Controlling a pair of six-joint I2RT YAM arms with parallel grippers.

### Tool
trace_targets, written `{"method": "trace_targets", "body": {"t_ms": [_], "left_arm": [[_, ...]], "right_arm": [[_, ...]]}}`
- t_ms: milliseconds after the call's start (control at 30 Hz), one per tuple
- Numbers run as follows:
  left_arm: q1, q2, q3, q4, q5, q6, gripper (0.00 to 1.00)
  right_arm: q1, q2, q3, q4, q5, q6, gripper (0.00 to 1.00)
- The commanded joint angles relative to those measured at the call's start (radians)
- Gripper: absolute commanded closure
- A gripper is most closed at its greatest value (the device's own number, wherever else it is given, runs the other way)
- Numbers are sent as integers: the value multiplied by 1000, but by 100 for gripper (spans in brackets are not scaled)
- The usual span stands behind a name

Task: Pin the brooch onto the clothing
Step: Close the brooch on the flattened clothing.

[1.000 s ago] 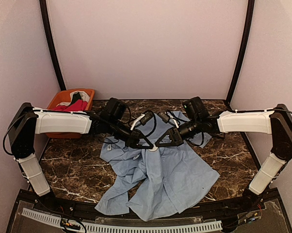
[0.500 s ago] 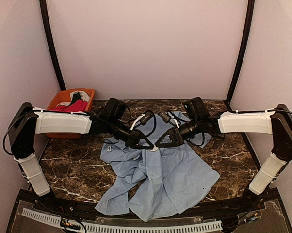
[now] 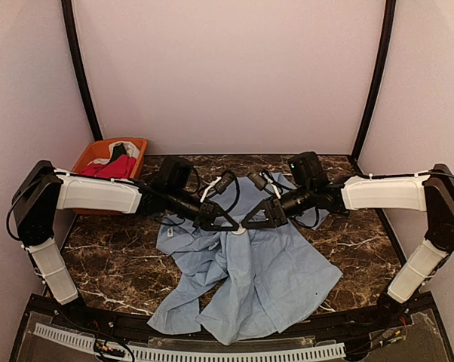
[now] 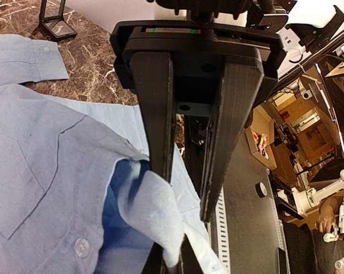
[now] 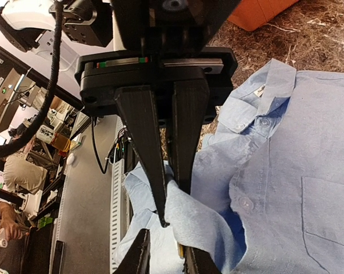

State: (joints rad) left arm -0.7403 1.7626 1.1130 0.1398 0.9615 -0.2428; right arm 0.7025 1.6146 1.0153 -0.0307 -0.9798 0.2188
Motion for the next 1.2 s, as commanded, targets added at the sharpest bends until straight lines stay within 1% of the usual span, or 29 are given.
{"method": "trace_targets", "body": {"t_ms": [0, 300, 400, 467, 567, 633, 1033, 1100, 1167], "left_arm": [[40, -27, -39, 135, -55, -78, 99], [45, -36, -62, 230, -28, -136, 99], [45, -41, -70, 249, -18, -148, 99], [46, -43, -73, 261, -7, -156, 99], [47, -49, -83, 292, 3, -169, 99], [46, -51, -84, 298, 5, -173, 99], [45, -50, -83, 313, 19, -189, 99], [45, -51, -84, 304, 20, -185, 99], [45, -51, -84, 301, 19, -182, 99]], "right_arm": [[41, -42, -15, 2, -38, -16, 80], [74, -38, -31, 2, 41, -45, 84], [73, -51, -49, 7, 58, -46, 82], [58, -63, -81, 66, 11, -7, 75], [35, -68, -124, 200, -96, 94, 74], [38, -67, -122, 232, -105, 124, 74], [41, -38, -60, 201, 30, 140, 76], [41, -41, -58, 204, 44, 144, 77], [41, -37, -52, 204, 53, 151, 81]]}}
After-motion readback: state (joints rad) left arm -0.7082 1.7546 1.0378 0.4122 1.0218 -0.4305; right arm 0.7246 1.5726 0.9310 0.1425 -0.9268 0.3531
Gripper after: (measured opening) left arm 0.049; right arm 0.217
